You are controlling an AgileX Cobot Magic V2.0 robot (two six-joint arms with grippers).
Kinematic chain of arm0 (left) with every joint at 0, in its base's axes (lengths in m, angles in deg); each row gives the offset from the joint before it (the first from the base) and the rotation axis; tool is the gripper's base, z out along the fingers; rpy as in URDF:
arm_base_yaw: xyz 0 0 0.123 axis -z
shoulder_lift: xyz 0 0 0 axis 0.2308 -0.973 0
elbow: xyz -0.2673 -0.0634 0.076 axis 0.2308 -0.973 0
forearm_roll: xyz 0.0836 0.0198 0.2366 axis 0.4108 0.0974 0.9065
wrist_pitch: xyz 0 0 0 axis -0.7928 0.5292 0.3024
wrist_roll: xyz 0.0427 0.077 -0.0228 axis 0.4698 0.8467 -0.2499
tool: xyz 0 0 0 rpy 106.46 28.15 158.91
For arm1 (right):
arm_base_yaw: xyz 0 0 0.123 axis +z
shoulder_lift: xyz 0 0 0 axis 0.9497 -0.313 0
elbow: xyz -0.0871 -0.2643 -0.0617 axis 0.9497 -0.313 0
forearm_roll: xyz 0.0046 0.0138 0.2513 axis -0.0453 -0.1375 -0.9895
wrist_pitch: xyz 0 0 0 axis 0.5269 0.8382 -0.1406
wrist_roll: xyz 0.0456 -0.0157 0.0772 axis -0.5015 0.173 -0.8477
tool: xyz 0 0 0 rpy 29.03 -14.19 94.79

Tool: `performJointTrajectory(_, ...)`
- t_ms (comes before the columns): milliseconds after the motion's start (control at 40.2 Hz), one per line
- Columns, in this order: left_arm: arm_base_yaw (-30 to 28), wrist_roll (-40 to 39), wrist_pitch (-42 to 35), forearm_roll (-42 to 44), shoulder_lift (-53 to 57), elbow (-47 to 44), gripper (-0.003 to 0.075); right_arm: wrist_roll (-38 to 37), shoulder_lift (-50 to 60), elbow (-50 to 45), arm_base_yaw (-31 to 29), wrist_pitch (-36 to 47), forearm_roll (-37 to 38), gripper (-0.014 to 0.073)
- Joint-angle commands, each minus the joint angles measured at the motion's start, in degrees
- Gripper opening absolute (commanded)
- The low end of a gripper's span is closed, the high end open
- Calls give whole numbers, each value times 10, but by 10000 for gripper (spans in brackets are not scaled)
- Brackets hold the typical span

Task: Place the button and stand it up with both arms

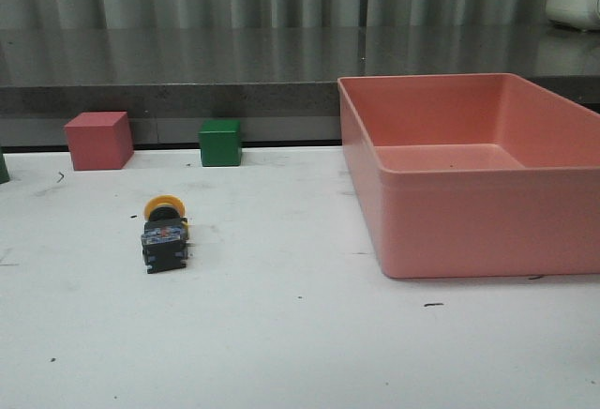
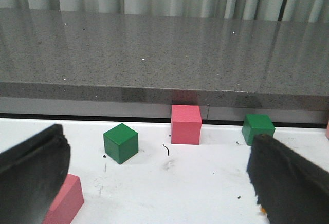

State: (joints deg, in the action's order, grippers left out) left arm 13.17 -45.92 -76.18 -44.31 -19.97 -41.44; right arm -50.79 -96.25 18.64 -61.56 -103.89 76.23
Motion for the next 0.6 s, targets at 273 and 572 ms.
performJointTrajectory(273,1,-5,-45,-1,-6,22,670,8,287,-299,-3,276,4,-62)
performJointTrajectory(572,1,-5,-45,-1,-6,22,670,8,525,-483,-3,457,16,-62)
